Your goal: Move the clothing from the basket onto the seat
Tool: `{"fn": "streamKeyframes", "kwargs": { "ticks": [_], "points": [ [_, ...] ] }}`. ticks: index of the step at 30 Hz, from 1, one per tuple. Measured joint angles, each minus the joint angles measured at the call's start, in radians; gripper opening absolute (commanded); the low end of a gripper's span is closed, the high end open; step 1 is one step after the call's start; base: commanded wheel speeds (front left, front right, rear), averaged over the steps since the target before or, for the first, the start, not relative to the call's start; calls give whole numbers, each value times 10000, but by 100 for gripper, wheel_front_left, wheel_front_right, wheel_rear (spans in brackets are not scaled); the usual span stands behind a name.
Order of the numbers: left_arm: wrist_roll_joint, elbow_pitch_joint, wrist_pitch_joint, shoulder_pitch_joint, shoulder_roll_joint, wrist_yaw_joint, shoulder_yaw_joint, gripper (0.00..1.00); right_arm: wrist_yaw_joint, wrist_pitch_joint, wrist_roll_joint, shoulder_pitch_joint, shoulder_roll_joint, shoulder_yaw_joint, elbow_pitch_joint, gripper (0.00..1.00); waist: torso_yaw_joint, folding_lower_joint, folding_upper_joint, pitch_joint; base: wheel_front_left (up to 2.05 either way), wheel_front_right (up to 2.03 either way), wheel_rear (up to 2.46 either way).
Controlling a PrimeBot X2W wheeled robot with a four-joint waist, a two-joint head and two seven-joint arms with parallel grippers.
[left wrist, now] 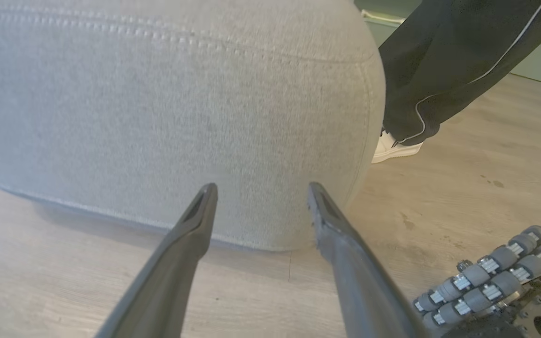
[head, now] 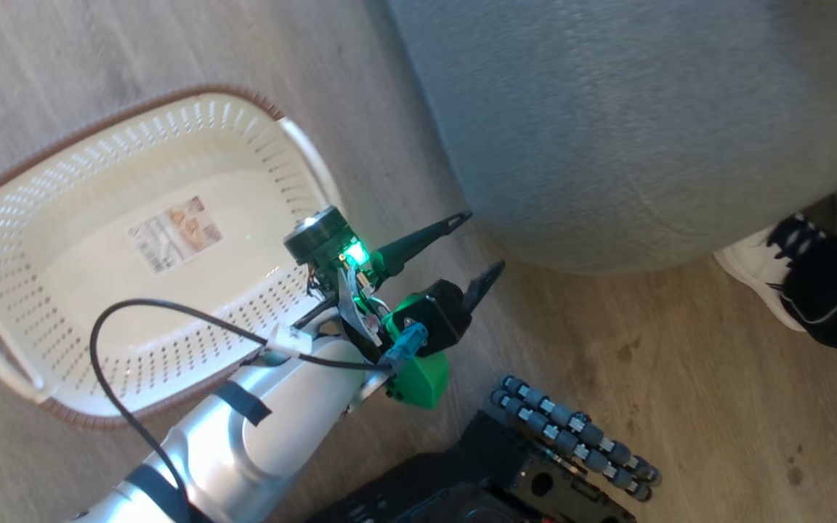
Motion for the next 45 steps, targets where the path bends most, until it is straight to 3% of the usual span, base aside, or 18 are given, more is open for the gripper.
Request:
{"fn": "streamKeyframes", "kwargs": {
  "ticks": [2, 7, 15, 23, 33, 34, 36, 45],
  "points": [
    [2, 4, 0, -11, -10, 56, -90, 100, 0, 0, -36, -403, -221, -38, 1076, 0, 256, 0, 0, 220, 0, 0, 0],
    [67, -25, 0, -195, -121, 190, -203, 100, 0, 0, -422, -1062, -692, -111, 2408, 0, 763, -1, 0, 508, 0, 0, 0],
    [63, -100, 0, -425, -259, 362, -360, 100, 0, 2, -462, -1640, -713, -35, 4730, 0, 1239, 0, 0, 984, 0, 0, 0],
    [17, -104, 0, -652, -326, 610, -359, 100, 0, 2, -568, -1693, -704, 913, 5971, 0, 1438, -1, 0, 1121, 0, 0, 0],
    [-38, -102, 0, -683, -336, 713, -382, 100, 0, 0, -560, -1688, -663, 1695, 6489, 0, 1554, -1, 0, 1187, 0, 0, 0],
    [-38, -102, 0, -693, -336, 715, -382, 100, 0, 0, -560, -1686, -663, 1701, 6485, 13, 1556, -1, 0, 1173, 0, 0, 0],
    [-40, -102, 0, -735, -336, 784, -385, 100, 0, 0, -566, -1651, -663, 1701, 6368, 100, 1555, -1, 0, 1131, 0, 0, 0],
    [-215, -142, 0, -848, -407, 874, -431, 100, 0, 2, -731, -1277, -681, 1611, 5682, 100, 1573, -1, 0, 740, 0, 0, 0]
  ]
}}
